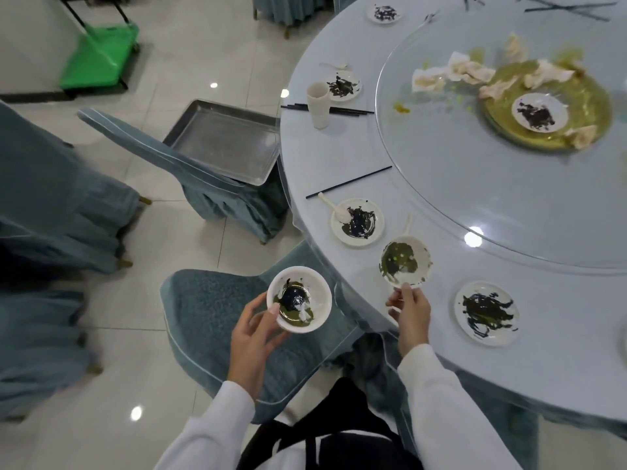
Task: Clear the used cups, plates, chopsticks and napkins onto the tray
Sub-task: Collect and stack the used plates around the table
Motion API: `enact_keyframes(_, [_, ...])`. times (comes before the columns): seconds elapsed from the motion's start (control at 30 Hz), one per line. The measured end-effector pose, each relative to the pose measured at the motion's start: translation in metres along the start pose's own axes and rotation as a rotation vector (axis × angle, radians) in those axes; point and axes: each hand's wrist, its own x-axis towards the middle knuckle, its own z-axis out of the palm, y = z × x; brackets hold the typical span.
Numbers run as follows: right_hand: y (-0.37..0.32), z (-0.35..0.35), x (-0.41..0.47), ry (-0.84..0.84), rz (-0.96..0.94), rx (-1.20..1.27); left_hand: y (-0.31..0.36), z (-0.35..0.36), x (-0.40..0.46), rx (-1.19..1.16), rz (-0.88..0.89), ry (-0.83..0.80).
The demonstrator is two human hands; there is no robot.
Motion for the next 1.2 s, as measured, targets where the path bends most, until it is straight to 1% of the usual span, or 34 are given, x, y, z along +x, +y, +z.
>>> enact_keyframes(0.1, [-0.009,0.007,-0.015,-0.166,-0.041,-0.002,0.003,-0.005,0.0,-0.002,0.008,-0.014])
enact_keyframes(0.3, [-0.031,0.031,-0.059,-0.484,-0.102,-0.102,0.011,-0.021,0.005,0.013,0.054,-0.065])
enact_keyframes(0.47, [-0.032,0.057,-0.114,-0.667,-0.16,-0.165,0.029,-0.057,0.011,-0.012,0.052,-0.132])
enact_keyframes(0.6, [-0.021,0.086,-0.16,-0.709,-0.217,-0.311,0.052,-0.099,0.011,-0.046,0.037,-0.187])
enact_keyframes(0.8, [0.008,0.136,-0.22,-0.692,-0.307,-0.395,0.068,-0.171,0.01,-0.097,0.046,-0.223])
enact_keyframes(0.93, [0.025,0.18,-0.251,-0.74,-0.31,-0.447,0.08,-0.226,0.01,-0.125,0.054,-0.189])
enact_keyframes(1.07, [0.031,0.239,-0.276,-0.807,-0.391,-0.545,0.094,-0.281,0.012,-0.154,0.07,-0.131])
enact_keyframes(1.13, [0.036,0.265,-0.283,-0.805,-0.426,-0.562,0.1,-0.304,0.015,-0.177,0.09,-0.115])
enact_keyframes(1.2, [0.042,0.287,-0.286,-0.782,-0.415,-0.548,0.105,-0.322,0.017,-0.201,0.101,-0.095])
